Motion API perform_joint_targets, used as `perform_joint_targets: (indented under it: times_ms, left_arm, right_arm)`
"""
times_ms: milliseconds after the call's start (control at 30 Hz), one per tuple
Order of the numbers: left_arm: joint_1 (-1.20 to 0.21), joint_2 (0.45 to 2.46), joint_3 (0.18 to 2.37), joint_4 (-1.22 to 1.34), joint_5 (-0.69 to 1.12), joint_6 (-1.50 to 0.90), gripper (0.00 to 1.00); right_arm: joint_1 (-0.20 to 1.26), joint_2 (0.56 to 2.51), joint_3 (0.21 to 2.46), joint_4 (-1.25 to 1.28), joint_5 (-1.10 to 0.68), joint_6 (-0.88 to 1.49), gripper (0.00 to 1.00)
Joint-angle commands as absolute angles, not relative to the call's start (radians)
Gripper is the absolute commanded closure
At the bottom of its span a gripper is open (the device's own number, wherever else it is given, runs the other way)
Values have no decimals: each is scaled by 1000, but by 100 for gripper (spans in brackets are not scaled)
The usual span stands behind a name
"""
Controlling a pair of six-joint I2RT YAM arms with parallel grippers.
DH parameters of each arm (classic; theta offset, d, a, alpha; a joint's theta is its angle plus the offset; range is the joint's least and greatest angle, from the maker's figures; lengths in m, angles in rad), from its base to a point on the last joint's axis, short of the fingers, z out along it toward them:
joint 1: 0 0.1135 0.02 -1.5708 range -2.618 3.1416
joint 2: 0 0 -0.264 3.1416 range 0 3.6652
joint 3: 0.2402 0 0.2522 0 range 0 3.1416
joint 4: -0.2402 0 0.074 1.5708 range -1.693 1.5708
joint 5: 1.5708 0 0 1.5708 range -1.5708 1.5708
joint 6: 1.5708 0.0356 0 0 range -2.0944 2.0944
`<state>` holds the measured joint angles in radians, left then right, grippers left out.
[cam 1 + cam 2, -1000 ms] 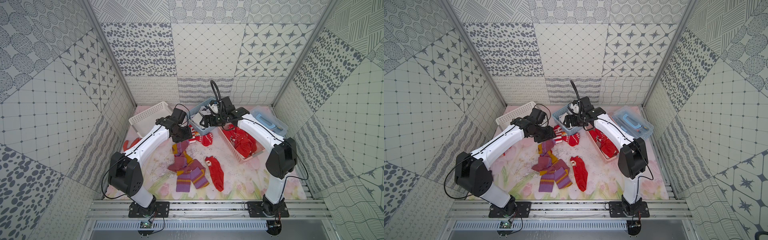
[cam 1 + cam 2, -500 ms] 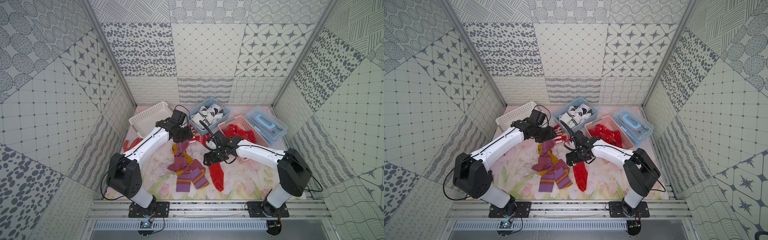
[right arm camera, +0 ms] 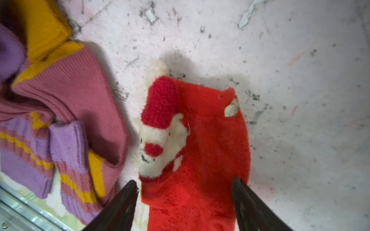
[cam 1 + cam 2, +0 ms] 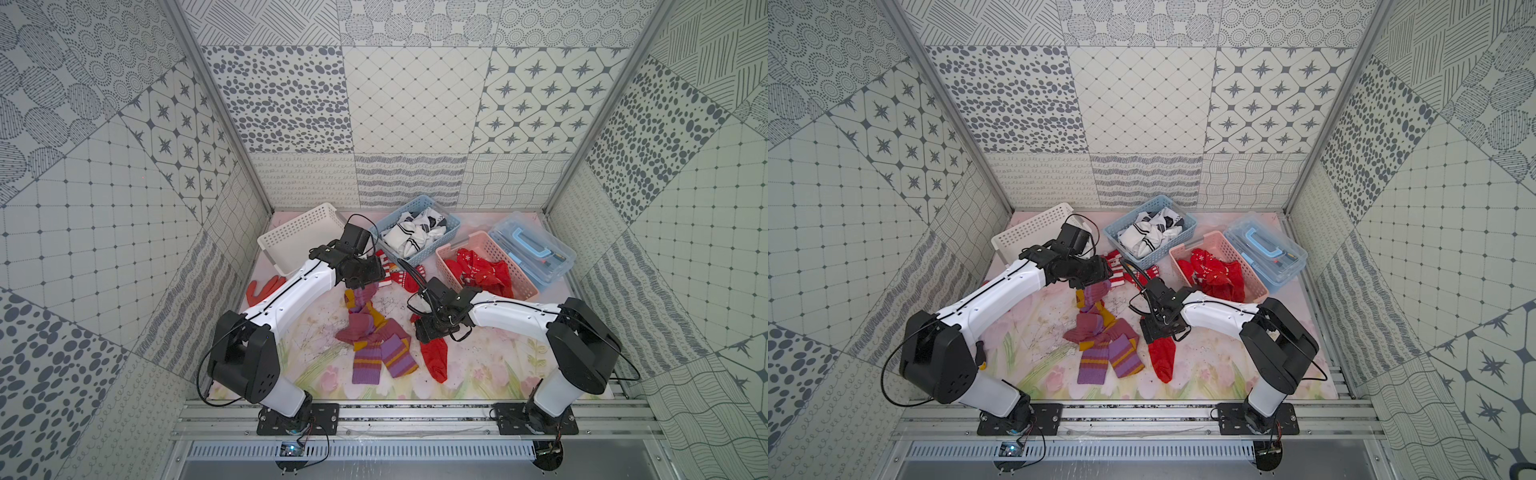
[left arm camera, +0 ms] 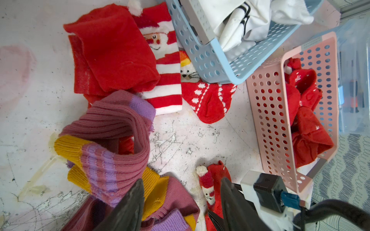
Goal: Sort the socks into the basket by color
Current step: Pick up the sock from the center of the board.
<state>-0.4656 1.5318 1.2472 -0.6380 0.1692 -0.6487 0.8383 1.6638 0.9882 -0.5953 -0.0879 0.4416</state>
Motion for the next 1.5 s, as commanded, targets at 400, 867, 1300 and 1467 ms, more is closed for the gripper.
perform_joint_targets:
  times_ms: [400,867,1300,1467]
  left_arm:
    - [-469,1520,1240,-606,153,-652,39]
    - [-468,1498,1235,-615,140,-635,39]
    - [-471,1482,1227,-611,141,-621,39]
    - [-485,1485,1248,-624,130,-605,39]
  right_arm:
    - [844,1651,942,-521,-91,482,95]
    - [826,1495,1008,-586,-90,480,100]
    - [591,1340,1166,-685,-157,423,100]
    - [465,1359,1233,-702,-177,375,100]
